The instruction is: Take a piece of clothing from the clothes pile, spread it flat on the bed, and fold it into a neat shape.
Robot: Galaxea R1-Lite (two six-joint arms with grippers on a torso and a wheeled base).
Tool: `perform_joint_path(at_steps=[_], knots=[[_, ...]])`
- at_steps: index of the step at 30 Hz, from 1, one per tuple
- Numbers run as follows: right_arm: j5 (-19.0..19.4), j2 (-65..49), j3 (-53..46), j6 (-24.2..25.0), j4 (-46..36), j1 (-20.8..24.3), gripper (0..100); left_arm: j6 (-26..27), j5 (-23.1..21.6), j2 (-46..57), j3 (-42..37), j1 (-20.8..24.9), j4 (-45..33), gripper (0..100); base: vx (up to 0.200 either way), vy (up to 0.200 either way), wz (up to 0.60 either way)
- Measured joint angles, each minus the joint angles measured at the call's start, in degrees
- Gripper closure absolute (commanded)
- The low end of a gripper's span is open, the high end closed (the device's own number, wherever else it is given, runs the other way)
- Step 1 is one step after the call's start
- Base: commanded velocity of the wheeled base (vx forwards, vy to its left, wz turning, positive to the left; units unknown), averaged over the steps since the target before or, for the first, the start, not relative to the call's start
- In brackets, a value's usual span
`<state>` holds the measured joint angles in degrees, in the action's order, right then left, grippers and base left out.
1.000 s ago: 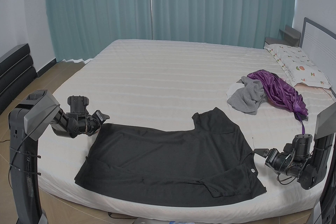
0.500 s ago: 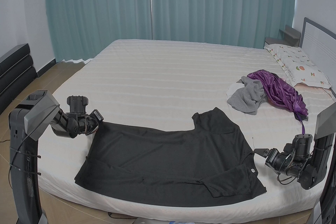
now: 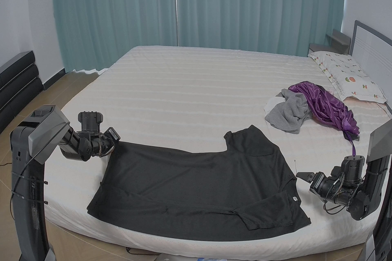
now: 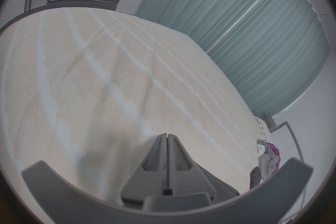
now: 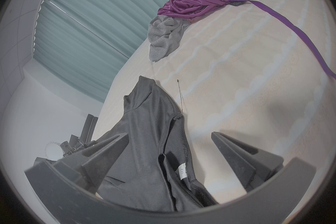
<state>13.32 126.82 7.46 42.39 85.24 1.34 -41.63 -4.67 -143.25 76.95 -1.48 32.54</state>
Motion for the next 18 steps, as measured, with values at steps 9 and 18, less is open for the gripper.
perform_joint_path(at_steps=[9,18], knots=[[-0.11,-0.17,1.82,1.13,0.79,1.07,0,-0.35,-0.09,-0.30,-0.11,-0.09,0.46,100,0.000,0.000,0.00],[-0.61,2.60,16.02,0.74,-6.08,3.50,0,-0.65,-0.50,-0.41,-0.21,-0.12,0.39,100,0.000,0.000,0.00]])
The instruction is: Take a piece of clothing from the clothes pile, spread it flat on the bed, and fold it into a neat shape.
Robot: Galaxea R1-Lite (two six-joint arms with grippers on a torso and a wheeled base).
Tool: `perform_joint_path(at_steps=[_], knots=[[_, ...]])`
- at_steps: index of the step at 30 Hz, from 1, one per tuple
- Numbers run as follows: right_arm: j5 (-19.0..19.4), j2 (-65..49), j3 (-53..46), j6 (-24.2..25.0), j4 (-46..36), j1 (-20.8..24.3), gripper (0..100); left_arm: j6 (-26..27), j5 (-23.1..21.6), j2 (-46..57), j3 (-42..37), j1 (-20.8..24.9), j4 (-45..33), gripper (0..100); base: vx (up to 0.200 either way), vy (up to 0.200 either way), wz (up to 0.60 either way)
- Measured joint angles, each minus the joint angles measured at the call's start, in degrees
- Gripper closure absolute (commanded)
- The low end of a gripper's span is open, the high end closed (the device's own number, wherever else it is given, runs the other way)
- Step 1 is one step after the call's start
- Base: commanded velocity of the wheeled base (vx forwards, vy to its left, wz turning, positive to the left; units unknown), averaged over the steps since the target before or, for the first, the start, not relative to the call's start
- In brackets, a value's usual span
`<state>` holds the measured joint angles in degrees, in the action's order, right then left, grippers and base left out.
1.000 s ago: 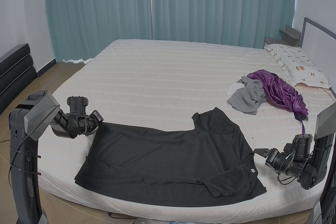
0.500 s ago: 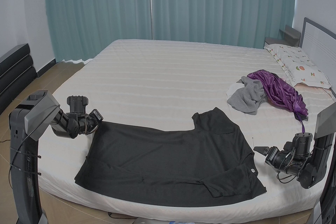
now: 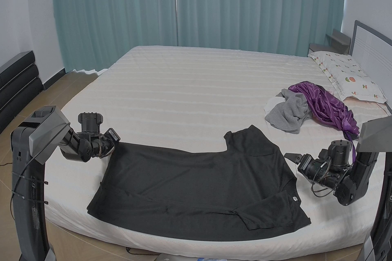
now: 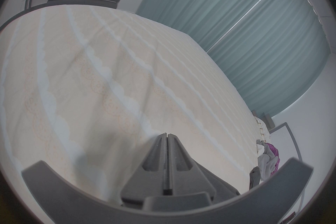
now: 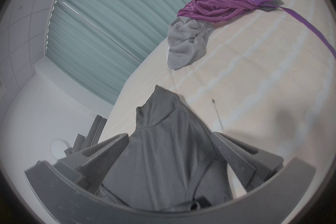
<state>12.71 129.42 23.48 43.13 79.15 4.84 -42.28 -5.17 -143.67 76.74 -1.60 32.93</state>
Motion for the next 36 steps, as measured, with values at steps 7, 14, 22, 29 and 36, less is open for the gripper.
perform_joint_path(at_steps=[7,14,22,29,36], knots=[[-1.72,2.83,18.25,-1.39,-16.45,1.46,0,-0.30,-0.20,0.00,-0.20,-0.20,-0.15,100,0.000,0.000,0.00],[-5.13,8.59,37.60,-7.78,-28.06,3.04,0,-0.66,-0.30,0.00,-0.34,-0.30,-0.22,100,0.000,0.000,0.00],[-6.18,16.04,52.74,-13.47,-38.38,4.00,0,-0.80,-0.35,-0.02,-0.43,-0.38,-0.20,100,0.000,0.000,0.00],[-6.01,19.68,57.80,-14.34,-41.80,4.00,0,-0.78,-0.38,-0.11,-0.50,-0.41,-0.11,100,0.000,0.000,0.00],[-4.89,20.15,57.61,-13.76,-41.41,3.50,100,-0.78,-0.38,-0.13,-0.45,-0.40,-0.09,100,0.000,0.000,0.00]])
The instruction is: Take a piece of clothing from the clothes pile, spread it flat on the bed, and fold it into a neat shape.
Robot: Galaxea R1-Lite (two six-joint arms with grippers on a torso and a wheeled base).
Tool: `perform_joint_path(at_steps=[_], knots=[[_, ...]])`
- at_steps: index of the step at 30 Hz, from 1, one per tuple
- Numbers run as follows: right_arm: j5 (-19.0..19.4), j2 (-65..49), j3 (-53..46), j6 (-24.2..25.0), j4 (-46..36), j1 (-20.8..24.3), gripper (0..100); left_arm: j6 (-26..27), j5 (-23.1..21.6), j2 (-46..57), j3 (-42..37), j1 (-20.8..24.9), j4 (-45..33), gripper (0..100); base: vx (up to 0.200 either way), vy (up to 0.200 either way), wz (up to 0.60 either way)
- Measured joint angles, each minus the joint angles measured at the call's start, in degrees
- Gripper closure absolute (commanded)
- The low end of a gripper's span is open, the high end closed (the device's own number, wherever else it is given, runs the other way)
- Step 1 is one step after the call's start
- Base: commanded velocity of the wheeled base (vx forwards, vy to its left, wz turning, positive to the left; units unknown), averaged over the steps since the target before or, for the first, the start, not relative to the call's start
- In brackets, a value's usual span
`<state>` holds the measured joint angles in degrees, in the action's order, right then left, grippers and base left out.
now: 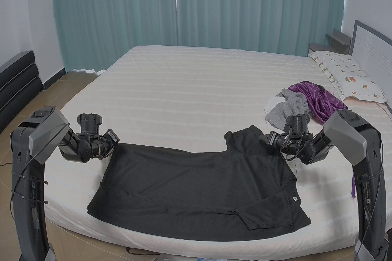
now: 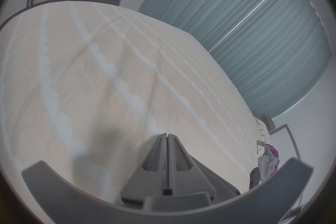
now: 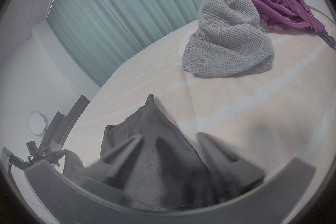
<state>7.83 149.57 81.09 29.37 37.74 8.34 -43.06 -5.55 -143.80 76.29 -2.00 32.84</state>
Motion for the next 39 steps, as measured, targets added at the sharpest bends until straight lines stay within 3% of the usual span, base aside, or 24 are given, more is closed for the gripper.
perform_joint_path(at_steps=[16,29,39], knots=[[1.63,-2.79,-4.39,0.68,2.40,-0.77,100,0.00,0.02,0.33,-0.07,-0.01,-0.13,100,0.000,0.000,0.00],[2.90,-7.39,-9.13,5.28,7.74,-2.69,100,-0.33,0.00,2.95,-1.62,-0.59,0.05,100,0.000,0.000,0.00],[3.78,-9.24,-11.36,5.50,9.33,-2.86,100,-0.33,0.00,5.66,-3.33,-1.06,0.09,100,0.000,0.000,0.00]])
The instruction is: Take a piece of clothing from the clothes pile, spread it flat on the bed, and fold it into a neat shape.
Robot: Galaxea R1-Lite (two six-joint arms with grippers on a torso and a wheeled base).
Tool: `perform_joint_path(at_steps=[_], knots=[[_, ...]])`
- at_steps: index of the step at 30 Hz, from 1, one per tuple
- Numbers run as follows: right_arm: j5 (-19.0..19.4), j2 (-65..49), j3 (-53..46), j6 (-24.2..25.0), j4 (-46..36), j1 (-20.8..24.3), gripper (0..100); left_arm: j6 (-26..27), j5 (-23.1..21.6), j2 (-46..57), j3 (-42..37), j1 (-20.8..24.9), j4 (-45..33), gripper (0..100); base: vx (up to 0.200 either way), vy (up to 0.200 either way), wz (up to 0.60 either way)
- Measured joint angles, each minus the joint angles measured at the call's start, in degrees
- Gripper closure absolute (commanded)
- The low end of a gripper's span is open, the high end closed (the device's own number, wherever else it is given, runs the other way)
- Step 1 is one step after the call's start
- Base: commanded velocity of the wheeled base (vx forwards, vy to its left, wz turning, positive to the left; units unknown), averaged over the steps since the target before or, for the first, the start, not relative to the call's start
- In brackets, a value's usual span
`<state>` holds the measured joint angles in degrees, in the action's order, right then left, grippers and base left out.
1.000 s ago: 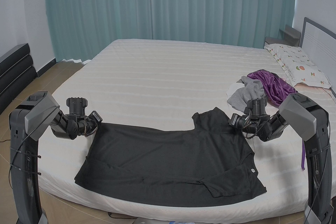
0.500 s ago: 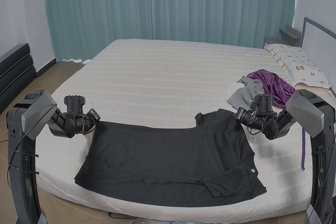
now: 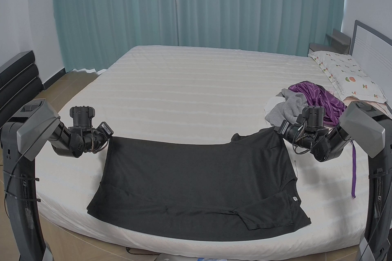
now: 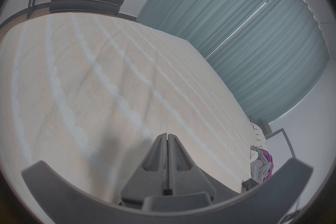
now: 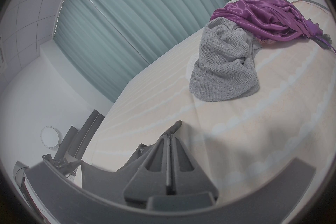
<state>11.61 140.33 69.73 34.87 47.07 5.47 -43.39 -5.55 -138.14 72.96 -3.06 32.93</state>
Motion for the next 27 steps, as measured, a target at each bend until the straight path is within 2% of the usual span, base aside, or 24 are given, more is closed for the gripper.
perform_joint_path(at_steps=[7,27], knots=[[3.44,-2.47,-3.00,0.05,0.30,-0.35,100,0.09,0.00,2.01,-1.27,-0.35,0.07,100,0.000,0.000,0.00],[4.89,-5.21,-8.87,-0.11,0.91,-1.34,100,0.80,0.00,3.77,-4.67,-0.18,0.07,100,0.000,0.000,0.00]])
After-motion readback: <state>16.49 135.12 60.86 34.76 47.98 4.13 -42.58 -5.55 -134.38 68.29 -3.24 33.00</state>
